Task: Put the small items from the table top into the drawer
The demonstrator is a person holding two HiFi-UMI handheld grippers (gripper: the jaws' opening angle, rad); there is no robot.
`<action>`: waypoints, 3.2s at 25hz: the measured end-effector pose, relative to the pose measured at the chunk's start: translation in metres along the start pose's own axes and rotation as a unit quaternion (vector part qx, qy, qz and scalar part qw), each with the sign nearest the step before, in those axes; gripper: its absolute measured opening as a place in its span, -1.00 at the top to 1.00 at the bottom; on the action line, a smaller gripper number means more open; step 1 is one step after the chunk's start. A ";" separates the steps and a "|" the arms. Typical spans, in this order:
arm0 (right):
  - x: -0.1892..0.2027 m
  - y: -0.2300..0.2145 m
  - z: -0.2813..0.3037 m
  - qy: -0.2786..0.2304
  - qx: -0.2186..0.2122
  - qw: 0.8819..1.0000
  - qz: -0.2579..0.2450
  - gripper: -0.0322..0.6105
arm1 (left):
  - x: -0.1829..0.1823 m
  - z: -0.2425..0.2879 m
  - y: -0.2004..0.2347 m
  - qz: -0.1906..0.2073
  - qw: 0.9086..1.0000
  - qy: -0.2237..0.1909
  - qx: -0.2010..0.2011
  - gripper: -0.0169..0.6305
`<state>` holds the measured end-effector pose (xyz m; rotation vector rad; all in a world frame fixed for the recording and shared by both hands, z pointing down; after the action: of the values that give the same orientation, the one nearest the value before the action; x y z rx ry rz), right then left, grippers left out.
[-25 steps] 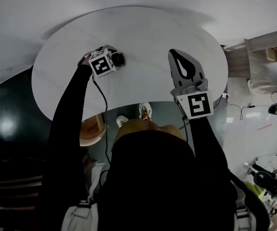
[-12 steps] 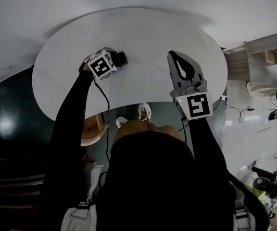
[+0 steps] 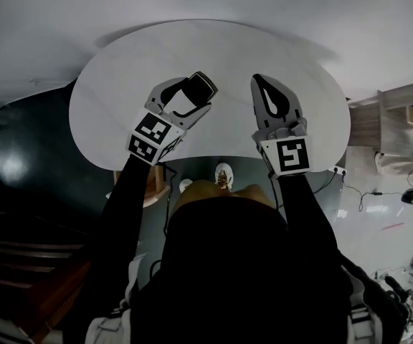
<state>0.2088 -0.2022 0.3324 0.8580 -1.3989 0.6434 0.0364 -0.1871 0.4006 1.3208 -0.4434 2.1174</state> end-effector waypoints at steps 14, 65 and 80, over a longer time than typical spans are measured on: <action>-0.021 0.042 0.008 -0.024 -0.057 0.998 -0.001 0.82 | -0.031 -0.076 -0.052 0.000 0.979 -0.142 -0.144 -0.07; 0.009 0.327 0.042 0.084 -0.256 0.963 -0.019 0.82 | 0.405 -0.202 -0.072 0.059 0.899 0.433 0.006 -0.07; 0.035 0.268 0.001 0.169 -0.175 0.968 -0.056 0.82 | 0.487 -0.131 -0.071 0.073 0.879 0.459 0.104 -0.07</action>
<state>-0.0081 -0.0571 0.4022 0.5138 -1.1018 0.4148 -0.1676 0.0918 0.7740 0.2490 0.1017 2.6655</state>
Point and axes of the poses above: the fingertips, and each gripper's own axes: z forward along the fingers, y to its left, x out of its underside, the point moved 6 cm from there along -z, backward along the fingers, and after that the axes turned 7 degrees about x, right-handed, at the moved point
